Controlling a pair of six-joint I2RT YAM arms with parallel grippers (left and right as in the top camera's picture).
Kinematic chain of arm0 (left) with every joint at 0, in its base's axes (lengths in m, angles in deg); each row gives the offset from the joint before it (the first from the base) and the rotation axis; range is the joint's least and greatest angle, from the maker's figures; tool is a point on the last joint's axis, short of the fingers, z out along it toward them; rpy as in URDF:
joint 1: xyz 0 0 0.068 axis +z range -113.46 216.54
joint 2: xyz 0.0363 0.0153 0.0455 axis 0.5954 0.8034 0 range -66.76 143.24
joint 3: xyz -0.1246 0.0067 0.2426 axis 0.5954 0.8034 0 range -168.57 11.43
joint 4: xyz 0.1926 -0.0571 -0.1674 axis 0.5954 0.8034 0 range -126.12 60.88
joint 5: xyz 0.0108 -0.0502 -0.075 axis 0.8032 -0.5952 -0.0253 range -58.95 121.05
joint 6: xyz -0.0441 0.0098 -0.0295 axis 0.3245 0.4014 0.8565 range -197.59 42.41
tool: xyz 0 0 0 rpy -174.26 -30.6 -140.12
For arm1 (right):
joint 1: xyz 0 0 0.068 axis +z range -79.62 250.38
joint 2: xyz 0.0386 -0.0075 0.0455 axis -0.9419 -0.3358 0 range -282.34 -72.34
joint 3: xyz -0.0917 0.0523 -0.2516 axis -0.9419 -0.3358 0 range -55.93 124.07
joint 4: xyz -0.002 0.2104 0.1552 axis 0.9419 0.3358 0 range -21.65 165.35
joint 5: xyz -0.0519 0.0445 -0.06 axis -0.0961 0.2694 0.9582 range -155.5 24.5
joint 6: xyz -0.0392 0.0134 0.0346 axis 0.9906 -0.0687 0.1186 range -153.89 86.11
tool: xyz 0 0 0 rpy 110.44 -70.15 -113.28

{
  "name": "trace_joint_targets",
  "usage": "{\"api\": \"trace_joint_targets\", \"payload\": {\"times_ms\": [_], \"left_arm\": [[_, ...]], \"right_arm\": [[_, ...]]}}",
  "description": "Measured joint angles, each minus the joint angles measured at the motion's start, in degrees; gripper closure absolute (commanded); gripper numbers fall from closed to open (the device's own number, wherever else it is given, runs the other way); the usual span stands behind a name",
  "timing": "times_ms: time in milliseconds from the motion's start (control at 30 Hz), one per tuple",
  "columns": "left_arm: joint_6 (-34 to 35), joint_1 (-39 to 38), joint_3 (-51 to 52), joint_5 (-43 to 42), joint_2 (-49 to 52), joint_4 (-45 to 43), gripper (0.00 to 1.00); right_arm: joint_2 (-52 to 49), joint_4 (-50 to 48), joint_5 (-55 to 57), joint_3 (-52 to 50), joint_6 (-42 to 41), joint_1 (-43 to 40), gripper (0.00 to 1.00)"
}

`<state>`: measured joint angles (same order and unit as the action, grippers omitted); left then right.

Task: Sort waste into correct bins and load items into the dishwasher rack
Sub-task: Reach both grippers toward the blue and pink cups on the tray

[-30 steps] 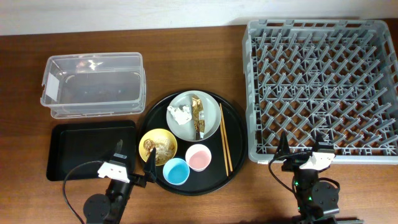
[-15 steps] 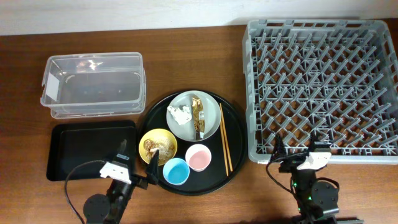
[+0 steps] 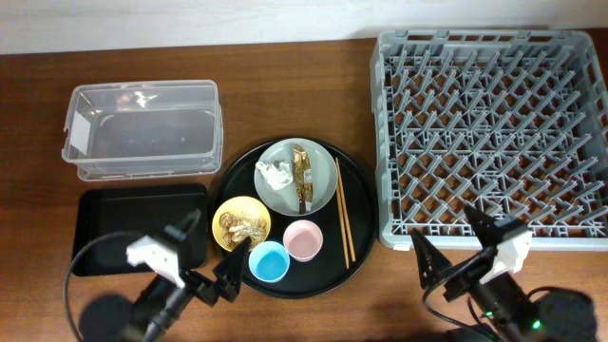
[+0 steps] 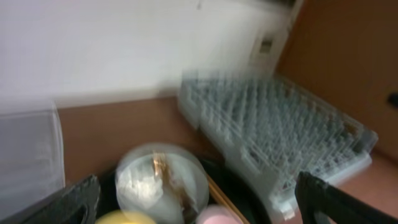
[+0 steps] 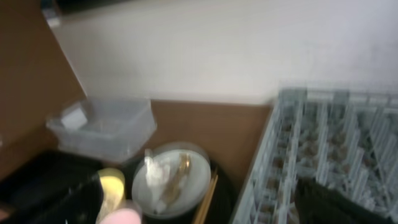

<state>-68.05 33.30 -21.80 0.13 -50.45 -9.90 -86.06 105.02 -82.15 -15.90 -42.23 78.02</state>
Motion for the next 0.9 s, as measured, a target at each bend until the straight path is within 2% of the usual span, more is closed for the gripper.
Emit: {"api": "trace_joint_targets", "payload": {"times_ms": [67, 100, 133, 167, 200, 300, 400, 500, 600, 667, 733, 767, 800, 833, 900], "left_arm": [[0.15, 0.00, -8.22, -0.02, 8.94, 9.81, 0.01], [0.13, 0.00, -14.93, -0.11, 17.27, 16.37, 0.01], [0.09, 0.00, -17.44, -0.07, 20.65, 18.86, 0.01], [0.13, 0.00, -20.13, -0.31, 23.50, 25.31, 0.01], [0.13, 0.00, -25.11, -0.59, 29.40, 26.36, 0.01], [0.13, 0.04, -28.30, -4.15, 35.41, 29.59, 0.02], [0.24, -1.38, -28.74, -5.42, 40.02, 34.64, 0.18], [1.64, -8.28, -28.52, 3.65, 44.26, 40.19, 0.26], [7.19, -16.57, -23.45, 15.85, 48.94, 35.91, 0.32], [11.13, -20.59, -18.49, 20.55, 52.57, 30.88, 0.37], [13.57, -22.73, -14.67, 23.06, 56.76, 26.51, 0.57], [14.56, -22.91, -13.75, 24.39, 58.69, 25.73, 0.78], [15.21, -22.99, -13.57, 25.55, 60.13, 25.16, 0.93], [15.56, -22.99, -13.57, 26.05, 61.18, 24.90, 0.98], [15.93, -22.99, -13.57, 26.47, 63.21, 24.96, 1.00]], "right_arm": [[-8.59, 8.44, 0.02, 9.05, 0.26, 0.00, 0.01], [-15.15, 13.03, 0.02, 14.51, 0.44, 0.00, 0.01], [-18.53, 17.11, -0.02, 17.49, 0.61, 0.00, 0.01], [-23.58, 20.74, -0.48, 21.73, 0.63, 0.00, 0.01], [-26.95, 22.32, -1.05, 24.41, 0.66, 0.00, 0.01], [-32.35, 26.10, -4.48, 26.73, 0.63, 0.00, 0.01], [-35.21, 27.17, -8.13, 26.73, 0.63, 0.00, 0.02], [-35.19, 27.30, -9.25, 26.75, 0.63, 0.00, 0.01], [-35.21, 27.47, -9.73, 26.80, 0.66, 0.00, 0.01], [-35.21, 27.65, -9.97, 26.84, 0.61, 0.00, 0.01], [-35.21, 27.89, -10.05, 26.84, 0.61, 0.00, 0.01], [-35.21, 27.89, -10.08, 26.84, 0.63, 0.00, 0.01], [-35.21, 28.00, -10.08, 26.84, 0.57, 0.00, 0.01], [-35.21, 28.02, -10.08, 26.84, 0.59, 0.00, 0.01], [-35.21, 28.06, -10.08, 26.84, 0.61, 0.00, 0.01]]}}
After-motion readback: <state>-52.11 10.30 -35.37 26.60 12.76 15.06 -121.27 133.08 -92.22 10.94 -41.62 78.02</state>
